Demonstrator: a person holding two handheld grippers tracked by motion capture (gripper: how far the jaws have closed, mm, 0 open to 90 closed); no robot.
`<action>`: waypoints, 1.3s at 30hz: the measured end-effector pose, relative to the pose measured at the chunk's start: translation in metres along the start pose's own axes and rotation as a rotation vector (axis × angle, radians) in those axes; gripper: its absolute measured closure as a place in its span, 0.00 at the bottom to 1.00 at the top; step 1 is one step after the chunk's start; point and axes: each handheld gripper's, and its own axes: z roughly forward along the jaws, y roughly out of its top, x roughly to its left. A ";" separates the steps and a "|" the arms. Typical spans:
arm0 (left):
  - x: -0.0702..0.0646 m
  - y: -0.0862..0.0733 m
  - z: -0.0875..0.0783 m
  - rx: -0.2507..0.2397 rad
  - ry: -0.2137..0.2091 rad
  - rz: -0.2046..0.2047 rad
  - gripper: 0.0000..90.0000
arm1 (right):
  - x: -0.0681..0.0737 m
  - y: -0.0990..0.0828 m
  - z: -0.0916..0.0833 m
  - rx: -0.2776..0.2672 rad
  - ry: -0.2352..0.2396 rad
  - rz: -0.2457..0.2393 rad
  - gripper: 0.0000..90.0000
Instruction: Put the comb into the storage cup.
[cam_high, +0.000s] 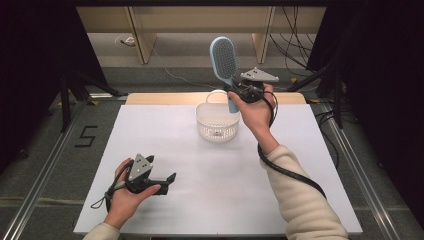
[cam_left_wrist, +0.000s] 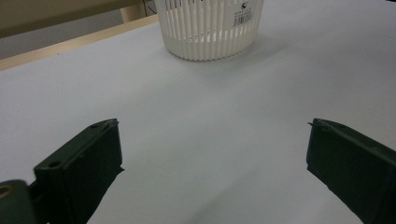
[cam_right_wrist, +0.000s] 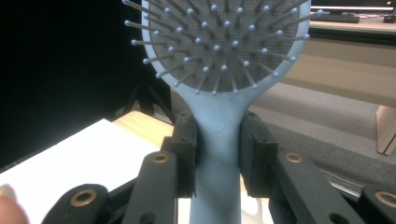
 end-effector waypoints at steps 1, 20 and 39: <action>0.000 0.000 0.000 0.000 0.001 0.001 0.03 | 0.000 0.000 0.000 -0.001 0.000 0.000 0.79; 0.000 0.000 0.000 -0.001 0.000 -0.002 0.03 | 0.001 -0.004 0.008 0.006 0.001 -0.027 0.79; 0.000 0.000 0.000 -0.001 -0.001 0.000 0.03 | 0.002 -0.009 0.015 0.014 0.008 -0.025 0.79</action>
